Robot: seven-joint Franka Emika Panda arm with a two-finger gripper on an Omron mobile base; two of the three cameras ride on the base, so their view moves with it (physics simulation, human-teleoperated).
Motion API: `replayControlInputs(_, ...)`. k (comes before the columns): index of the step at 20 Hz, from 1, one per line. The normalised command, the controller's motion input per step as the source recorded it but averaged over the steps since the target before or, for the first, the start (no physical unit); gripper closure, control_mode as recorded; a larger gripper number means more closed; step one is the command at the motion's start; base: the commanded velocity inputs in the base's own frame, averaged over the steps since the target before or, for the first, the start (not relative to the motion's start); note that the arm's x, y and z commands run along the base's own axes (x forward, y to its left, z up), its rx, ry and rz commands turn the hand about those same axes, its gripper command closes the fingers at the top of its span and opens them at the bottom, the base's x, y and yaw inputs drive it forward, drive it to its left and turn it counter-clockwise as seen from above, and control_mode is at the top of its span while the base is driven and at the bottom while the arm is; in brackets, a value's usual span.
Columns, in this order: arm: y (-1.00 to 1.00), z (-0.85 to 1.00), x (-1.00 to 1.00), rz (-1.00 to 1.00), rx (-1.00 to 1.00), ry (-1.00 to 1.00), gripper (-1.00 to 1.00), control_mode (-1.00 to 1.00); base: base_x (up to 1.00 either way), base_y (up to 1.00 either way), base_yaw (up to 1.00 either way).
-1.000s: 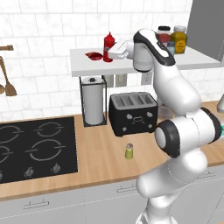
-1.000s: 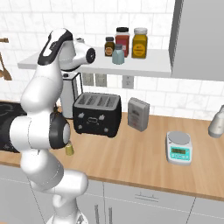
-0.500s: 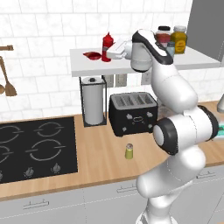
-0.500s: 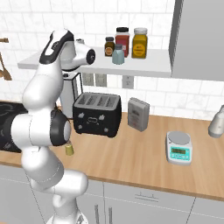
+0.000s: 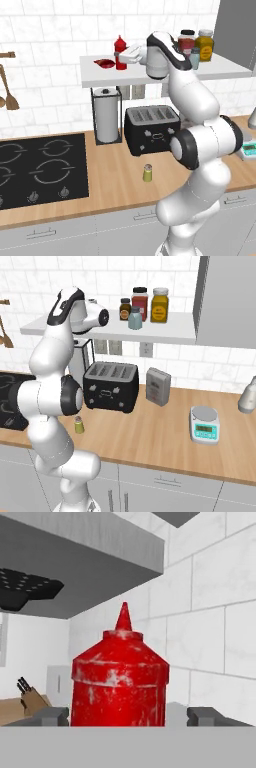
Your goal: Put the shaker and condiment bottle from the counter next to their counterparts in the cabinet.
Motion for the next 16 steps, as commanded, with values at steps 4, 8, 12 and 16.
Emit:
replayControlInputs(4,0.00,0.00,0.12,0.00,0.03,0.02,-1.00,-1.00,0.00,0.00,0.00)
replayControlInputs(8,0.00,0.00,0.00,0.00,0.02,0.00,-1.00,-1.00,0.00,0.00,0.00)
replayControlInputs(12,0.00,0.00,-0.10,0.00,0.04,0.00,-1.00,-1.00,0.00,0.00,0.00)
replayControlInputs(16,-0.02,0.00,-0.31,0.00,0.04,-0.04,-1.00,-1.00,0.00,0.00,0.00)
